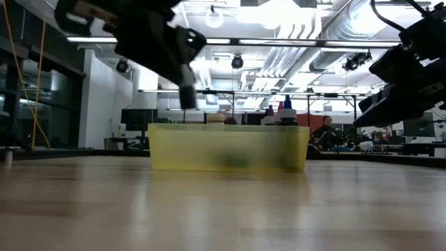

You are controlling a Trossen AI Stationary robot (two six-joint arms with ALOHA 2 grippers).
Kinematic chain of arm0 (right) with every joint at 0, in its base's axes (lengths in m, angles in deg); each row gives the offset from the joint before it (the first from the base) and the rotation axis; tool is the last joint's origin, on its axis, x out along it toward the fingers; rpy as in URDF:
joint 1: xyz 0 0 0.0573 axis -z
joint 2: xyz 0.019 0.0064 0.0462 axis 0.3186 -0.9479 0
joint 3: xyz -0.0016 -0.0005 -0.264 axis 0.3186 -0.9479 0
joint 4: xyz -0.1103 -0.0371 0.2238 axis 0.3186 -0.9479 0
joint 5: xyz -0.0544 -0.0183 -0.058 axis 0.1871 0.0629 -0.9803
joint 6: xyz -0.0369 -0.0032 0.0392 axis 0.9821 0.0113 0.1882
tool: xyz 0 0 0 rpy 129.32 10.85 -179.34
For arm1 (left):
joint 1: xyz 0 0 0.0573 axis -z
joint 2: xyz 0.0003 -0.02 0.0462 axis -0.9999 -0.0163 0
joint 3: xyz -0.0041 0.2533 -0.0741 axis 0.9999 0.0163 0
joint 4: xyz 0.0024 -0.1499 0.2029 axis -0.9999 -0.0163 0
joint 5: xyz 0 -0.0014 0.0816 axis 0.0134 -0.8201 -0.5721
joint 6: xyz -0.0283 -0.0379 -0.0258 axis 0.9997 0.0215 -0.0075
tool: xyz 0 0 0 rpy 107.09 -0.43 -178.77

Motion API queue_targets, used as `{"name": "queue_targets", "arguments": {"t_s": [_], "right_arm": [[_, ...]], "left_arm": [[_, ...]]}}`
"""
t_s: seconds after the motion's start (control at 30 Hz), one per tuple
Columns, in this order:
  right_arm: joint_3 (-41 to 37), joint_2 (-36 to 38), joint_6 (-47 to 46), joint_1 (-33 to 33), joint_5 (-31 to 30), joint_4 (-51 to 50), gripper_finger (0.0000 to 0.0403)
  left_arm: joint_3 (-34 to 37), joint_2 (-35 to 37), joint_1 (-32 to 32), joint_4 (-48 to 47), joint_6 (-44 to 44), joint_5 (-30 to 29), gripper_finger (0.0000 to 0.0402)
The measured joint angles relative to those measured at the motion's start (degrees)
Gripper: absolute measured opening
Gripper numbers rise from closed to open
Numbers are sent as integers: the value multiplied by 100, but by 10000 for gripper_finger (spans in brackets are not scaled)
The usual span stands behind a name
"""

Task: Pick & Place food coloring
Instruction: Put the small purple food coloring bottle into the yellow container

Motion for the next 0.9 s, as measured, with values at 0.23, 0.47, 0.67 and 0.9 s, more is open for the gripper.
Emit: {"name": "queue_targets", "arguments": {"t_s": [0.23, 0.47, 0.67, 0.9], "right_arm": [[-1, 2, 0, 0, 0, -11, 0], [0, 2, 0, -1, 0, -5, 0], [0, 0, 0, -1, 0, -5, 0], [-1, 1, 0, -1, 0, -2, 0]], "left_arm": [[-218, 709, -211, -1319, 85, 18, 47], [-325, 1246, -485, -2073, 403, 37, 47], [-318, 1597, -905, -2351, 806, 117, 47], [-314, 1753, -1580, -2390, 1917, 115, 46]]}}
